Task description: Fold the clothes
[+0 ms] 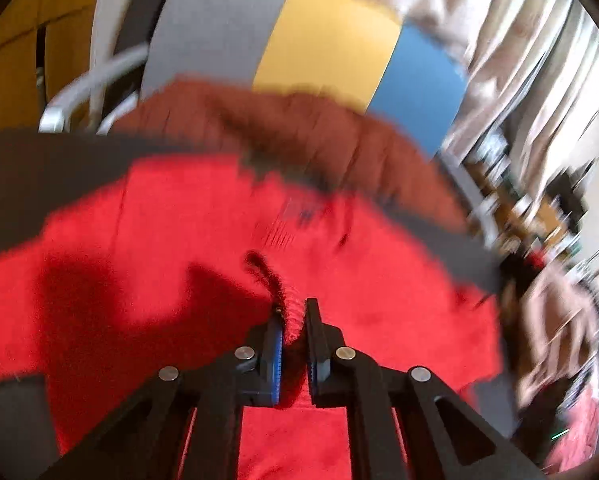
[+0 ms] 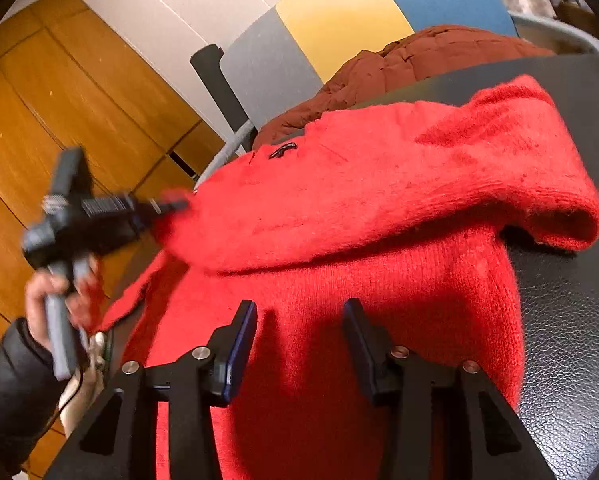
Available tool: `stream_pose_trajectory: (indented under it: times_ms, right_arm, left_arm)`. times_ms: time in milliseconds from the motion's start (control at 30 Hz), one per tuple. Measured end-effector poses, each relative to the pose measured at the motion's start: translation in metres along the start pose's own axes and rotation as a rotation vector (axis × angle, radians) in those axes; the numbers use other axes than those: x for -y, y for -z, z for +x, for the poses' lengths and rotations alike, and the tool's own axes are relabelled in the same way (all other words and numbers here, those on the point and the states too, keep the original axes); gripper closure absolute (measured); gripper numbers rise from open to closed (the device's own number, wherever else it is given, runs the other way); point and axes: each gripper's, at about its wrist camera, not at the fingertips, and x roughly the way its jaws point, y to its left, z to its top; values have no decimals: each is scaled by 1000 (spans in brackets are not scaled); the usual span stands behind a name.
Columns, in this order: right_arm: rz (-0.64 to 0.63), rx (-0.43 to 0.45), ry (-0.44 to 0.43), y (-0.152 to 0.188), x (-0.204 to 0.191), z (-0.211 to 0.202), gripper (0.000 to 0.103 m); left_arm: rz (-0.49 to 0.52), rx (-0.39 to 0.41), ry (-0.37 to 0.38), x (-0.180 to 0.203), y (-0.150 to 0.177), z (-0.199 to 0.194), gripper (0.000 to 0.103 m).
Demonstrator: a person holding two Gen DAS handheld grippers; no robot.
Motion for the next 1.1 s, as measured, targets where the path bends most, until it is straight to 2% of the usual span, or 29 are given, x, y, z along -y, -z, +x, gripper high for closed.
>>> stream_pose_trajectory:
  times_ms: [167, 367, 433, 500, 533, 567, 600, 667, 733, 867, 933, 967, 1100]
  right_arm:
    - [54, 10, -62, 0, 8, -3, 56]
    - [84, 15, -94, 1, 10, -6, 56]
    - [115, 0, -93, -4, 10, -6, 54]
    - [156, 8, -101, -10, 11, -8, 34]
    - [179, 39, -100, -15, 11, -11, 28]
    - [196, 71, -92, -20, 11, -14, 18]
    - [212, 91, -77, -25, 13, -14, 10]
    - [251, 126, -45, -36, 19, -13, 1]
    - [290, 164, -24, -46, 25, -12, 1]
    - [368, 238, 17, -64, 38, -11, 1]
    - [358, 292, 37, -67, 37, -21, 4]
    - [342, 285, 44, -65, 36, -24, 4]
    - [236, 123, 59, -44, 35, -27, 6]
  left_arm:
    - [-63, 96, 14, -19, -20, -32, 95]
    - [-139, 208, 29, -42, -43, -70, 95]
    - [-173, 162, -1, -59, -30, -52, 95]
    - [-204, 118, -27, -74, -17, -36, 95]
    - [-218, 97, -39, -82, -10, -28, 95]
    - [-222, 88, -46, -84, -3, -22, 95]
    - [-229, 68, -54, -90, 5, -16, 95]
    - [-236, 31, -74, -96, 17, -6, 95]
    - [-241, -5, -94, -102, 28, 4, 95]
    - [-184, 24, -149, -91, 34, 7, 93]
    - [-155, 38, -176, -86, 36, 9, 92]
    - [-140, 46, -190, -83, 38, 10, 92]
    - [-83, 74, -244, -72, 43, 13, 92]
